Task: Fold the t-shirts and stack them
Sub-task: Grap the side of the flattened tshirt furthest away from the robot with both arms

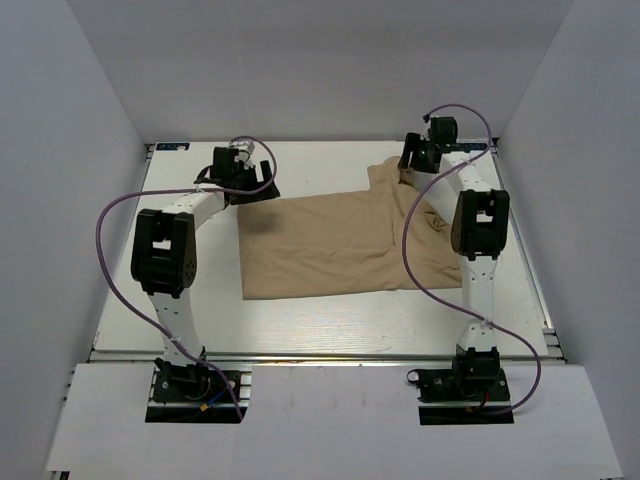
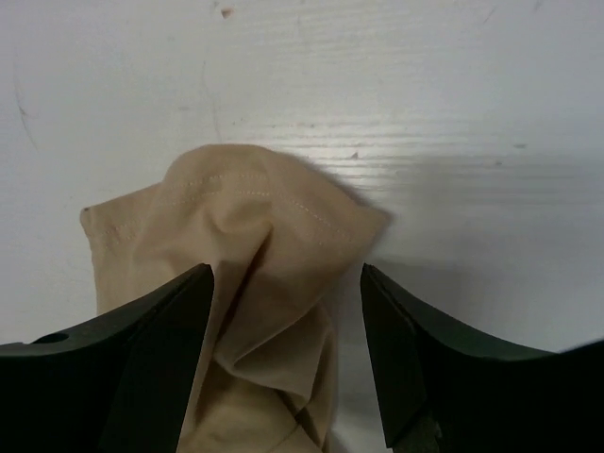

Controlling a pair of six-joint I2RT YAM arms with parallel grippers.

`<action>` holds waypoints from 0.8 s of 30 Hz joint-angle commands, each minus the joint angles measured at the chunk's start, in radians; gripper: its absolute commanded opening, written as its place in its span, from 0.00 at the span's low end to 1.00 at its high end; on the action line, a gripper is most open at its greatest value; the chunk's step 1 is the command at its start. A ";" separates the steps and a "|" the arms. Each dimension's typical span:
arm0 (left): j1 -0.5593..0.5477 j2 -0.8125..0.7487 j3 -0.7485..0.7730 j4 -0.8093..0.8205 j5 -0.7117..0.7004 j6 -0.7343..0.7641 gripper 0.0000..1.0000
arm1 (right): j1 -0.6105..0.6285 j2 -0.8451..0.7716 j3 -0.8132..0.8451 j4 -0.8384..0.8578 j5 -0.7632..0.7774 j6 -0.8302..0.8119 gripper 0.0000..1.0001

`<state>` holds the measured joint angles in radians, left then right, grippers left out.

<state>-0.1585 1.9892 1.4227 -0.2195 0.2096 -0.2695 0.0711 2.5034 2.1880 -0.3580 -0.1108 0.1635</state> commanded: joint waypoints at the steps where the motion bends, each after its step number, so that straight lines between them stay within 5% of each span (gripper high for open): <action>1: -0.021 -0.030 -0.070 0.141 0.316 -0.043 1.00 | 0.003 0.026 0.006 0.020 -0.128 0.105 0.66; 3: -0.032 -0.009 -0.079 0.141 0.332 -0.053 1.00 | 0.001 0.046 0.009 0.037 -0.118 0.133 0.61; 6: -0.042 0.034 -0.088 0.115 0.343 -0.053 1.00 | -0.005 0.058 0.004 0.066 -0.086 0.160 0.36; 13: -0.053 0.052 -0.157 0.074 0.274 -0.062 1.00 | -0.028 0.061 0.029 0.142 -0.030 0.087 0.14; 24: -0.035 0.083 -0.189 0.006 0.189 -0.007 1.00 | -0.060 0.041 0.047 0.385 -0.061 -0.410 0.23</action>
<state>-0.2092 2.0346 1.2839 -0.0925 0.4892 -0.3214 0.0139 2.5595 2.1902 -0.1165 -0.1677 -0.0765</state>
